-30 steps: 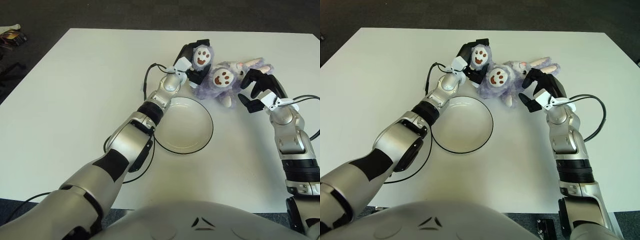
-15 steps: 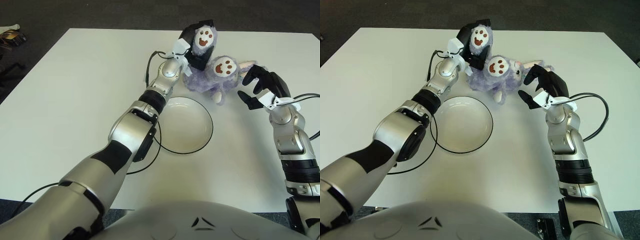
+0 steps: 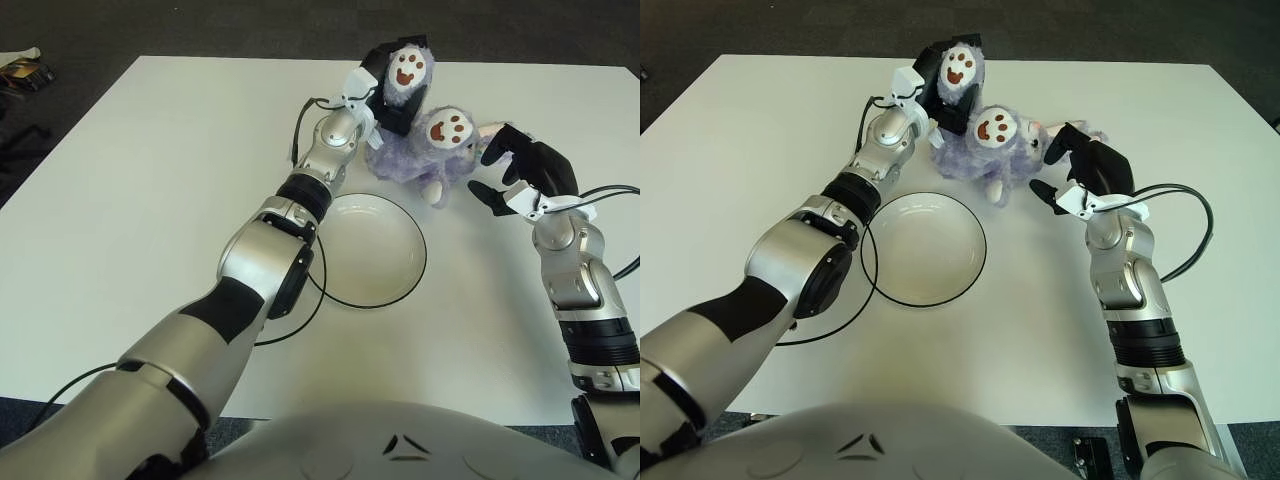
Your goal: Put the doll into the plate.
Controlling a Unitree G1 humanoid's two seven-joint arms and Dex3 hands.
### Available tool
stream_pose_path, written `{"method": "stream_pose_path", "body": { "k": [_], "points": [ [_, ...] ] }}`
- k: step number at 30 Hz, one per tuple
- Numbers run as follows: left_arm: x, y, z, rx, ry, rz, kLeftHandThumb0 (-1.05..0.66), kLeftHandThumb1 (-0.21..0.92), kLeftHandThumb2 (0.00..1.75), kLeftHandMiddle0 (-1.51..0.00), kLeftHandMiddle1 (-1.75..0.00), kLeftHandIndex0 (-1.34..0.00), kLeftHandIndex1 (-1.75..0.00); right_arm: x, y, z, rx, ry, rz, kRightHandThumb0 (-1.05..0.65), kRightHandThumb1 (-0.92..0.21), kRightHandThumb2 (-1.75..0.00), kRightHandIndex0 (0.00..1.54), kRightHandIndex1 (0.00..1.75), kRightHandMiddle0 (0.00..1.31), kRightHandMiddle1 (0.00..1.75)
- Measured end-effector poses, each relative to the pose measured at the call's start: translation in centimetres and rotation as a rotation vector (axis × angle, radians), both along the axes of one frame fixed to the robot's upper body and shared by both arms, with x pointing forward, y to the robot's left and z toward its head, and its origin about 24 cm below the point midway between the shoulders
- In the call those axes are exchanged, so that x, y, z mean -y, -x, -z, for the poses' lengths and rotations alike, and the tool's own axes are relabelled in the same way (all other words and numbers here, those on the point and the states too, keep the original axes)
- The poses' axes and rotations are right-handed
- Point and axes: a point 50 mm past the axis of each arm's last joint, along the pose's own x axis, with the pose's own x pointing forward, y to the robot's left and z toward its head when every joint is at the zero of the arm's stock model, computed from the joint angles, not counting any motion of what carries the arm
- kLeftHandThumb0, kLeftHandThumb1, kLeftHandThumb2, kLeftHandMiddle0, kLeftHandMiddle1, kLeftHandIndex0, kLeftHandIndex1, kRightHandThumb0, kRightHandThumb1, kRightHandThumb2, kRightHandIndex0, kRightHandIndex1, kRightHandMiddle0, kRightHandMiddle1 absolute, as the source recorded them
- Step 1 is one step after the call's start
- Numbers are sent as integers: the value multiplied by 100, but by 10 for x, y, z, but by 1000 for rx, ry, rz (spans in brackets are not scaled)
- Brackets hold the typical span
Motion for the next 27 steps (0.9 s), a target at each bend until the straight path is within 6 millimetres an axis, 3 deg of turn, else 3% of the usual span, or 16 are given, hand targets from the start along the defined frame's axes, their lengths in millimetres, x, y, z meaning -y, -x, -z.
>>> {"method": "stream_pose_path", "body": {
  "k": [7,9,10,13,18,21,25,27],
  "points": [
    [-1,-2,-5,-20,30,46,55,12,155,-77,-175,-110,-175,-9,-3,-5,45,53,-25,0,-59,-94,38,162,34,170],
    [-2,-3,-5,-30,40,59,55,13,155,-76,-175,-109,-175,-11,-5,-8,60,60,-40,-18,-62,-88,20,159,36,169],
    [-3,-3,-5,-34,44,66,55,13,154,-76,-175,-108,-175,-12,-6,-10,68,62,-46,-9,-42,-108,13,154,27,166],
    [-4,-3,-4,-47,56,88,54,13,154,-76,-175,-107,-175,-14,-12,-13,83,69,-62,9,-12,-140,4,141,14,161],
    [-6,-4,-3,-74,87,114,54,14,153,-76,-175,-107,-175,-16,-19,-15,106,78,-81,21,1,-156,1,127,8,157],
    [-7,-5,-3,-80,98,118,54,14,153,-76,-175,-107,-175,-16,-19,-15,114,83,-91,24,4,-160,0,110,5,152],
    [-9,-6,-3,-90,115,121,54,14,153,-76,-175,-107,-175,-16,-22,-12,104,94,-107,22,6,-159,0,73,1,131],
    [-10,-6,-3,-93,120,127,54,14,153,-76,-175,-107,-175,-16,-23,-12,91,105,-114,22,7,-157,0,63,0,123]
  ]
}}
